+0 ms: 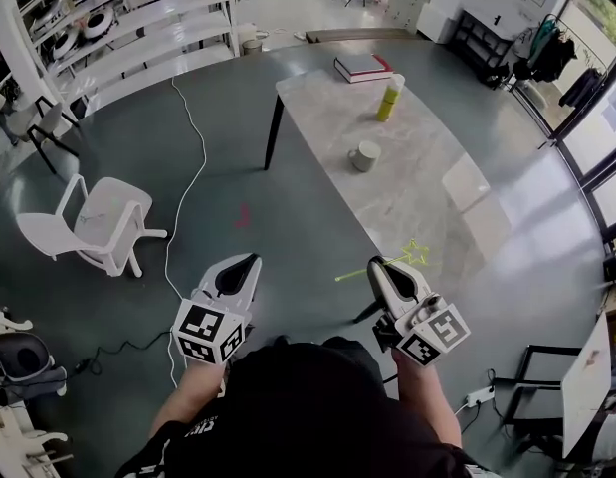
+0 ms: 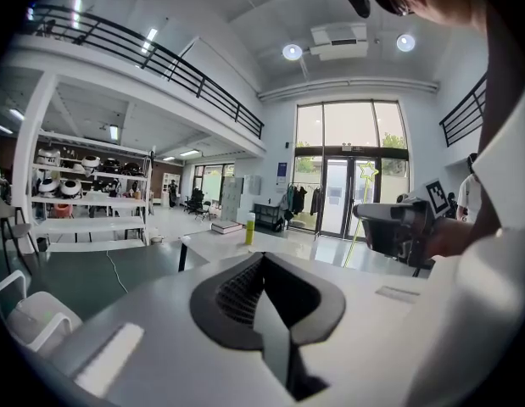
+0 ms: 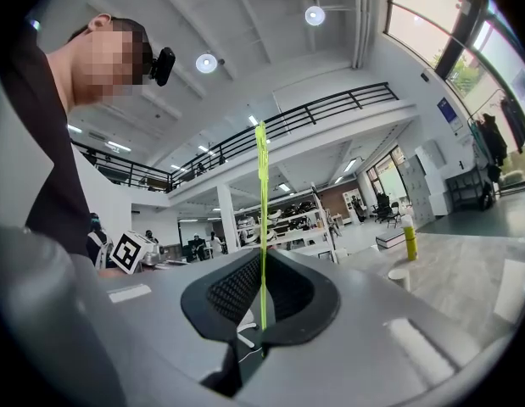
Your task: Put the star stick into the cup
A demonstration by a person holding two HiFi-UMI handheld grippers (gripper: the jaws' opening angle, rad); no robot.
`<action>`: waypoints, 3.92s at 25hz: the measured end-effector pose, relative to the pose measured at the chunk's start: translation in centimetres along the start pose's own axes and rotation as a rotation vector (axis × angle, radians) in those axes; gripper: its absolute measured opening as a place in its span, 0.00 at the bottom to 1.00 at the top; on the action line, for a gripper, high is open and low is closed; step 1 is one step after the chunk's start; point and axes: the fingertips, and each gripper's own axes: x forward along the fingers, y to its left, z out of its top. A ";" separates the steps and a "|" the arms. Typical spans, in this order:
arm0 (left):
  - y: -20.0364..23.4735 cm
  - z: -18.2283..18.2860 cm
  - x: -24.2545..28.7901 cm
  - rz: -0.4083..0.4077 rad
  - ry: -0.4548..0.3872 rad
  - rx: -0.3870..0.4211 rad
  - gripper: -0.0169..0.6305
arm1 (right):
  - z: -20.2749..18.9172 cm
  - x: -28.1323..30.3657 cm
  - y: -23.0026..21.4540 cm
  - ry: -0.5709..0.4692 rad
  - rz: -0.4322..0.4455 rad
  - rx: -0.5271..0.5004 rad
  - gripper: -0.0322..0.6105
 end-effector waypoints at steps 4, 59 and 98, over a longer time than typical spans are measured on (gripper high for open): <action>2.0 -1.1 -0.5 -0.006 0.025 -0.017 0.03 | -1.5 1.7 1.6 0.024 0.009 0.014 0.09; 5.0 7.6 41.5 -0.263 0.159 -0.002 0.03 | 2.9 15.2 -36.4 -0.014 -0.233 0.204 0.10; 6.4 0.8 57.5 -0.764 0.335 0.095 0.03 | -6.0 24.0 -47.2 -0.004 -0.632 0.317 0.10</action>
